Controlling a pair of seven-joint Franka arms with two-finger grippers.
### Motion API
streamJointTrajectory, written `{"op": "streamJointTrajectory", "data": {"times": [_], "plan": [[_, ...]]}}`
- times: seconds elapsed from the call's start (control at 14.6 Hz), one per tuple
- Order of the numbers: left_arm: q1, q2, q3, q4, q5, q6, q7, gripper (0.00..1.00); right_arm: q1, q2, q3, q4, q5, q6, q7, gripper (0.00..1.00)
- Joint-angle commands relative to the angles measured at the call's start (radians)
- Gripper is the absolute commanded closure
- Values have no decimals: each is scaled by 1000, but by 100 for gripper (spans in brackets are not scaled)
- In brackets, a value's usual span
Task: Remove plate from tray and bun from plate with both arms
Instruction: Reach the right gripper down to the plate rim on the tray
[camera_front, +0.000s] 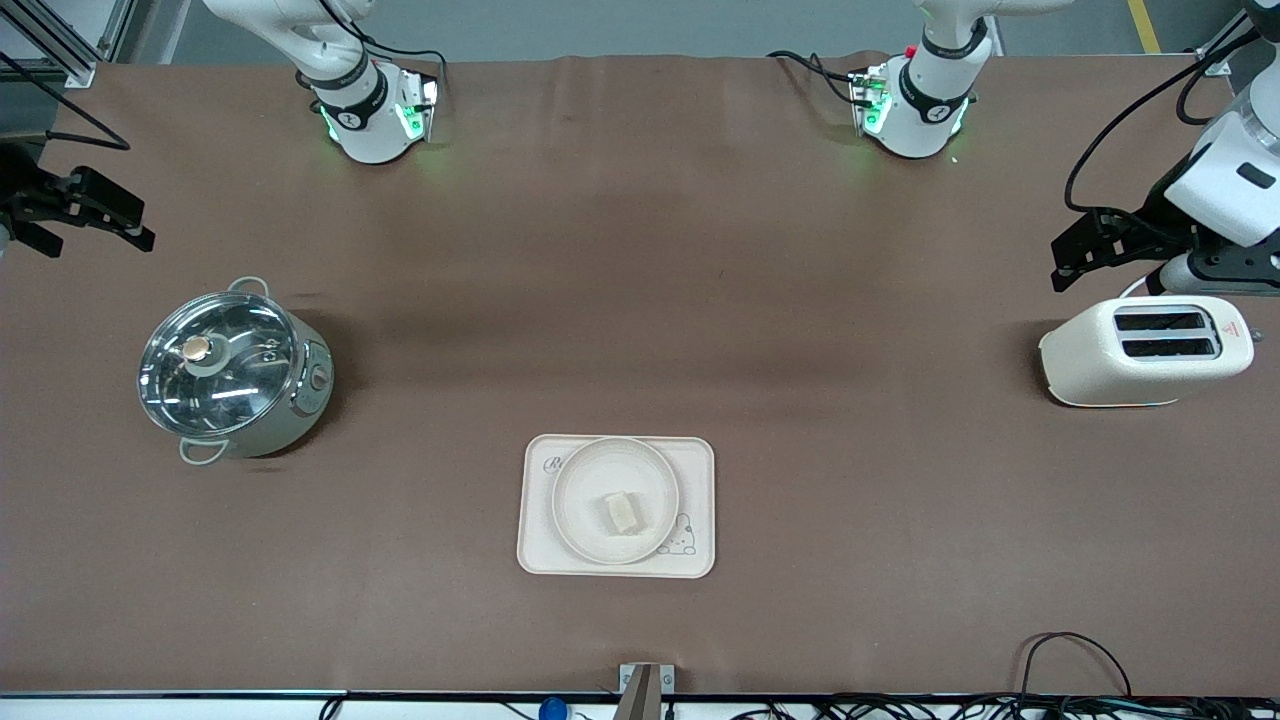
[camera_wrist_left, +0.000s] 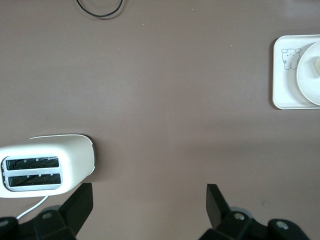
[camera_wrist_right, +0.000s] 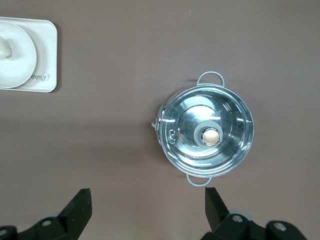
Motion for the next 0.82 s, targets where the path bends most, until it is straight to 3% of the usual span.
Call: {"op": "streamJointTrajectory", "data": {"times": [0.0, 0.55, 0.75], "plan": [[6, -1, -2, 13, 1, -10, 5, 0, 12, -9, -7, -11, -21, -5, -6, 0], [0, 0, -5, 14, -3, -10, -8, 0, 44, -8, 1, -3, -21, 2, 2, 0], [0, 0, -6, 14, -3, -10, -8, 0, 70, 8, 45, -9, -7, 57, 63, 0]]}}
